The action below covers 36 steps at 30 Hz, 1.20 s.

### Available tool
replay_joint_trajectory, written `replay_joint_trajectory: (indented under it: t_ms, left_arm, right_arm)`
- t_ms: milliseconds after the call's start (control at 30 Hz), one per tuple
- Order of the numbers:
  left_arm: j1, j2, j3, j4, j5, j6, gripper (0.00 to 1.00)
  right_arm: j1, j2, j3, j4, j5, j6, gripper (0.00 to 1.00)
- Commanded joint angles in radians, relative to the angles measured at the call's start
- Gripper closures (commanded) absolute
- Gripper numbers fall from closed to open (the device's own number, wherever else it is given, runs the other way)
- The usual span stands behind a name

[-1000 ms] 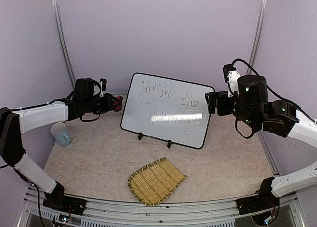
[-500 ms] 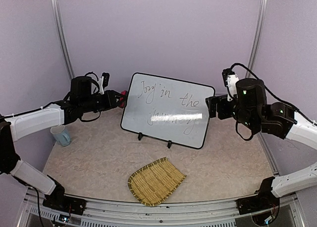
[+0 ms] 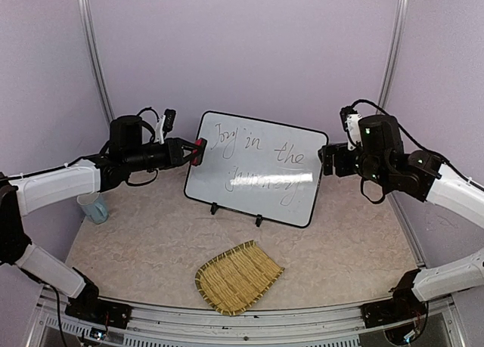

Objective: Erase the whiteboard
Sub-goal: Hold the whiteboard at the center of the board.

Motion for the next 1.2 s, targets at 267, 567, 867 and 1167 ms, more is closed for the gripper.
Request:
replay_joint_trajectory:
  t_ms: [267, 567, 867, 1167]
  left_arm:
    - [-0.031, -0.032, -0.049, 0.037, 0.016, 0.009, 0.72]
    - [-0.053, -0.085, -0.110, 0.052, -0.007, -0.003, 0.72]
    - [-0.073, -0.109, -0.155, 0.065, -0.019, -0.012, 0.72]
    - [-0.078, -0.136, -0.171, 0.066, -0.025, -0.018, 0.71]
  right_arm:
    - [-0.288, 0.215, 0.093, 0.034, -0.436, -0.029, 0.00]
    - [-0.480, 0.276, 0.010, 0.241, -0.776, -0.023, 0.00]
    - [-0.556, 0.347, -0.045, 0.398, -0.953, -0.014, 0.01]
    - [-0.587, 0.443, -0.073, 0.563, -1.140, 0.013, 0.09]
